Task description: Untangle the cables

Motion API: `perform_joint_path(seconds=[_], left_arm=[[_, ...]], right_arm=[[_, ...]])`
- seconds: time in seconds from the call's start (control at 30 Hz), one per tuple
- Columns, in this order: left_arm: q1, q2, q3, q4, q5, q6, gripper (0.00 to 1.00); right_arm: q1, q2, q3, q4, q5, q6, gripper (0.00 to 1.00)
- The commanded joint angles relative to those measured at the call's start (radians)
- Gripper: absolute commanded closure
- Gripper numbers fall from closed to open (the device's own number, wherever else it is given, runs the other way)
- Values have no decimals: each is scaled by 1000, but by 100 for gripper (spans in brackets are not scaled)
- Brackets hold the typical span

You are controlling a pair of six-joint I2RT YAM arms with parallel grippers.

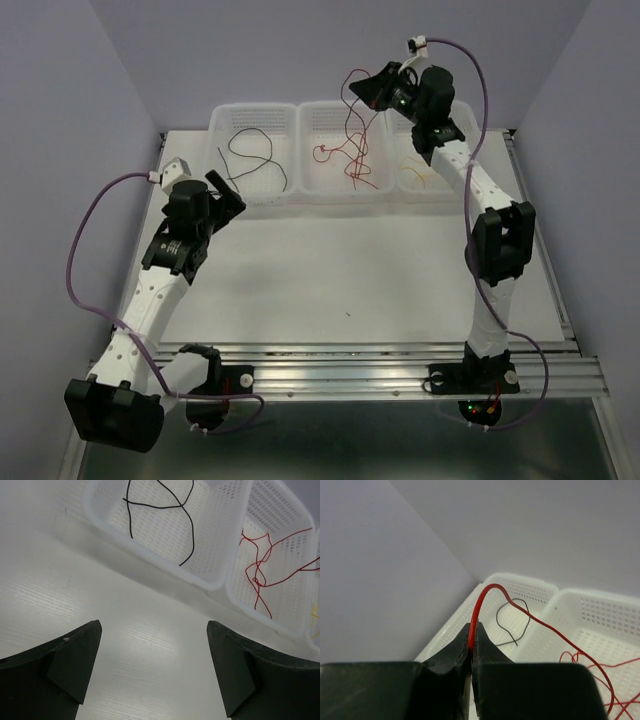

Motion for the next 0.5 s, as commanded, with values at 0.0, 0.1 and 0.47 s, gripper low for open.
perform_joint_path(seconds=[0.0,0.1,0.47], left_arm=[[0,-26,-36,-4,-22,-32,1],[0,-39,-56,-7,-20,-41,1],[0,-75,-87,-27,-23,-60,1]], right_arm=[[34,-25,-94,38,44,-147,99],[50,7,-169,23,100,-158,99],[86,179,-152,-155,199,-181,99]])
